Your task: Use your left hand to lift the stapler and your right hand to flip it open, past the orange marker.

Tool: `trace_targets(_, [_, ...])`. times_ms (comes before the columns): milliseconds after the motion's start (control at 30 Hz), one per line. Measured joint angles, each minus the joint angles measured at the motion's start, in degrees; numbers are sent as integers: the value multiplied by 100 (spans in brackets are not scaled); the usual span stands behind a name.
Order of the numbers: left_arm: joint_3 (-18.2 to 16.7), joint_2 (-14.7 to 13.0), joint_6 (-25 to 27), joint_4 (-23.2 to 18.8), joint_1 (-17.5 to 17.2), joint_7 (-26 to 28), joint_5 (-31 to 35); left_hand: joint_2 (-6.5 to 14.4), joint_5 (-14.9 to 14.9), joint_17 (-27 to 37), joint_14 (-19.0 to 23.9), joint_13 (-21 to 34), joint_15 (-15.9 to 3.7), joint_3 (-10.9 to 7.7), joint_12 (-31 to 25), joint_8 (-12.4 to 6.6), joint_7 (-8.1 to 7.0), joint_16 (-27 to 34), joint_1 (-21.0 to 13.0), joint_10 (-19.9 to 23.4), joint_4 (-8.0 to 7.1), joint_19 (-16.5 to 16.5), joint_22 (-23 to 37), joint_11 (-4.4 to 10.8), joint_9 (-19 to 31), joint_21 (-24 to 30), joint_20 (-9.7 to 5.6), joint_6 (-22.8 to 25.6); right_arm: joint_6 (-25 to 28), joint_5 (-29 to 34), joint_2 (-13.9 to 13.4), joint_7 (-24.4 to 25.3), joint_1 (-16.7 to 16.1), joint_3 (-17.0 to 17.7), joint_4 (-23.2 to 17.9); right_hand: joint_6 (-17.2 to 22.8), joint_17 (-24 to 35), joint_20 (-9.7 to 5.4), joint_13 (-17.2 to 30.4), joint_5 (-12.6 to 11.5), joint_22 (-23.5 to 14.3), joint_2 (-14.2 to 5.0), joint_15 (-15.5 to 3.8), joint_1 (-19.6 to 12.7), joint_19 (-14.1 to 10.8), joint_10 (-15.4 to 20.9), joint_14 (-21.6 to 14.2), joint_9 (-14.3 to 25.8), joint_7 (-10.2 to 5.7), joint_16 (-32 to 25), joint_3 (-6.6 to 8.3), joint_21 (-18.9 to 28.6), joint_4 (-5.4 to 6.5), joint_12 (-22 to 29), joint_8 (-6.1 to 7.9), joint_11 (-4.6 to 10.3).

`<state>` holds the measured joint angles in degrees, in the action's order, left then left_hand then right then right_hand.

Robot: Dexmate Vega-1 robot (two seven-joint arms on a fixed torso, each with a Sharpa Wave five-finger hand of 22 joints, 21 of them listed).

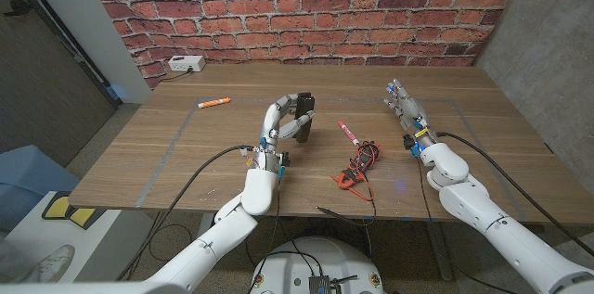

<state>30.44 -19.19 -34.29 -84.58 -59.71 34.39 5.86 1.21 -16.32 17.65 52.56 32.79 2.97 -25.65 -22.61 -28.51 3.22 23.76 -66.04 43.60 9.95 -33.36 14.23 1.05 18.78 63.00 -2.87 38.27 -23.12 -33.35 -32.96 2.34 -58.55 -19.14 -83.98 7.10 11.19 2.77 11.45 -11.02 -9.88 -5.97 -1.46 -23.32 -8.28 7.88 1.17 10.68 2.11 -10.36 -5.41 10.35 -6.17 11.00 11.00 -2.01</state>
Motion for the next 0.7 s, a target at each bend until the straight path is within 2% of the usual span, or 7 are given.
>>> trace_targets(233, [-91, 149, 0, -118, -98, -62, -181, 0, 21, 79, 0, 2, 0, 0, 6, 0, 0, 0, 0, 0, 0, 1, -33, 0, 0, 44, 1, 0, -19, 69, -63, 75, -102, 32, -132, -27, 0, 29, 0, 0, 0, 0, 12, 0, 34, -44, 51, 0, -28, 0, 7, 0, -6, 0, 0, 17])
trace_targets(333, [-118, 202, 0, -154, -133, -62, -181, 0, 37, 79, 11, 5, 11, 1, 11, 0, 0, -2, 0, 0, -1, 2, -44, 0, 0, 45, 2, 0, -24, 96, -63, 94, -102, 32, -132, -27, 0, -39, 0, 0, 0, 0, -28, 0, 43, -44, 90, 0, -28, 0, 7, 0, -7, 0, 0, 17])
trace_targets(433, [-142, 251, 0, -185, -165, -62, -181, 0, 38, 79, 23, 81, 23, 1, 23, 0, 0, -3, 0, 0, -1, 3, -52, 0, 0, 73, 3, 0, -27, 134, -63, 122, -102, 32, -132, -27, 0, -44, 1, 0, 0, 0, -29, 0, 39, -65, 91, 0, -28, 0, 7, 0, -7, 0, 0, 38])
trace_targets(467, [-147, 262, 7, -192, -172, -129, -397, 0, 43, 79, 24, 82, 22, 1, 23, 0, 0, -4, 0, 0, -1, 3, -74, 0, 0, 83, 3, 0, -27, 140, -163, 125, -230, 84, -326, -27, 0, -44, 0, 0, 0, 0, -29, 0, 39, -75, 91, 0, -28, 0, 7, 0, -7, 0, 0, 48])
trace_targets(667, [-178, 366, 7, -209, -212, -129, -397, 0, 53, 79, 24, 121, 21, 9, 35, 0, 0, -8, 0, 0, -9, 13, -89, 0, 0, 108, 13, 0, -25, 200, -163, 153, -230, 84, -326, -47, 1, -74, 1, -1, 0, -1, -29, -1, 70, -96, 91, 0, -48, 0, 31, 0, -31, 0, 0, 69])
trace_targets(700, [-185, 388, -57, -206, -218, -207, -582, 0, 61, 79, 24, 124, 21, 9, 44, 0, 0, -8, 0, 0, -9, 13, -97, 0, 0, 128, 14, 0, -21, 213, -242, 154, -305, 100, -326, -48, 1, -74, 1, 0, 0, -31, -29, -32, 70, -100, 90, 0, -49, 0, 31, 0, -31, 0, 0, 68])
